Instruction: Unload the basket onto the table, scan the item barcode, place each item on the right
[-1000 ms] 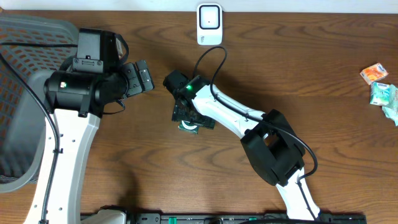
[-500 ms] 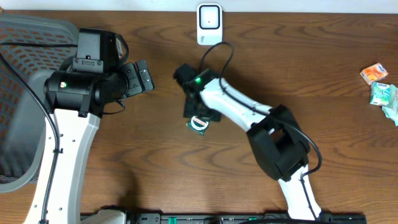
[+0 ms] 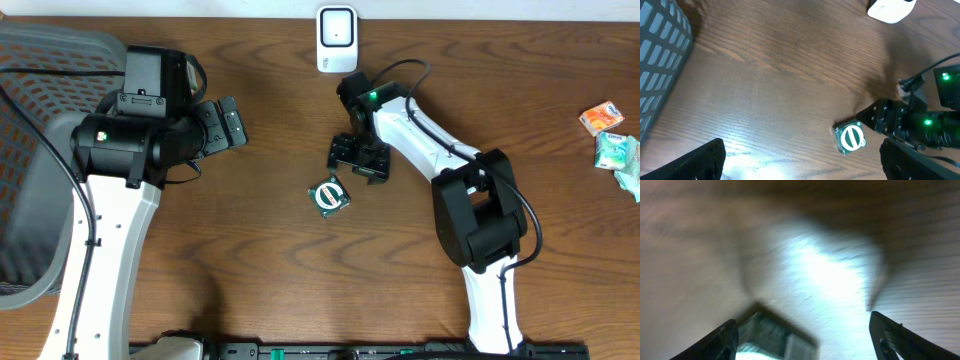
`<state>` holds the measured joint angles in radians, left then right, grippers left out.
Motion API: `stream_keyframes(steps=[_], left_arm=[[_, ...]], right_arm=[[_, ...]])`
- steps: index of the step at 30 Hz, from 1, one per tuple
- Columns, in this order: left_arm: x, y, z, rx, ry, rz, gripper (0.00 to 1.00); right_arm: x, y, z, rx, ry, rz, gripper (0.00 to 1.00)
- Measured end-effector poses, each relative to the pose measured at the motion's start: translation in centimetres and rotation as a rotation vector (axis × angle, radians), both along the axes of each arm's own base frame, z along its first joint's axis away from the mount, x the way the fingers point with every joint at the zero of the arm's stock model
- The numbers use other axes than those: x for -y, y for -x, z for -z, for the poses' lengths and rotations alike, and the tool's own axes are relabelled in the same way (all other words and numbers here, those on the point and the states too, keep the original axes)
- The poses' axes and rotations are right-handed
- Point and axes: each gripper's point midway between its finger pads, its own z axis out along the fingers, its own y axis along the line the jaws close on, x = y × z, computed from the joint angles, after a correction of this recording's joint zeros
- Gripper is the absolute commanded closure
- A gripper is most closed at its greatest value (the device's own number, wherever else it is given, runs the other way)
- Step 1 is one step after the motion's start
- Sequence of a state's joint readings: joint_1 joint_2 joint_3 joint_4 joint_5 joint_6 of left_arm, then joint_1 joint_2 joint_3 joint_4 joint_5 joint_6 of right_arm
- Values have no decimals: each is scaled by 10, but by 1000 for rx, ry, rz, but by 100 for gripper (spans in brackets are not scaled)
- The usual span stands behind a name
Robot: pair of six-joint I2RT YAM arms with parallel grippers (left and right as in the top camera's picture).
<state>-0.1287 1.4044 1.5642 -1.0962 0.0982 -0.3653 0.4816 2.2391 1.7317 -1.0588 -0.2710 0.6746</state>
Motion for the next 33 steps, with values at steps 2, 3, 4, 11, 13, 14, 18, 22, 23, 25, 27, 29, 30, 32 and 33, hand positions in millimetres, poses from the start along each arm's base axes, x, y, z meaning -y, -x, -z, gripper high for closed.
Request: stream_keyframes(steps=[2, 3, 4, 11, 13, 14, 18, 22, 23, 25, 27, 29, 30, 32, 33], left_arm=[[0, 0, 0, 0, 0, 0, 2], [0, 0, 0, 0, 0, 0, 2], [0, 0, 0, 0, 0, 0, 2], [0, 0, 0, 0, 0, 0, 2], [0, 0, 0, 0, 0, 0, 2], [0, 0, 0, 0, 0, 0, 2], [0, 0, 0, 0, 0, 0, 2], [0, 0, 0, 0, 0, 0, 2], [0, 0, 0, 0, 0, 0, 2], [0, 0, 0, 0, 0, 0, 2], [0, 0, 0, 0, 0, 0, 2], [0, 0, 0, 0, 0, 0, 2], [0, 0, 0, 0, 0, 0, 2], [0, 0, 0, 0, 0, 0, 2], [0, 0, 0, 0, 0, 0, 2]], right_arm=[[-8, 3, -2, 5, -37, -67, 12], [-11, 5, -2, 11, -56, -117, 10], [-14, 7, -3, 20, -71, -165, 9], [-32, 18, -4, 90, -137, -468, 7], [-37, 22, -4, 103, -145, -537, 7], [-38, 24, -4, 106, -147, -566, 7], [-42, 32, -2, 122, -116, -663, 7], [-44, 38, 3, 138, -37, -722, 14], [-43, 40, 4, 138, -7, -731, 17], [-43, 46, 6, 135, 56, -740, 23], [-43, 52, 8, 137, 122, -735, 24], [-44, 57, 8, 136, 163, -731, 25], [-44, 59, 8, 138, 180, -728, 26], [-45, 62, 9, 140, 201, -725, 28], [-46, 62, 9, 141, 209, -722, 30]])
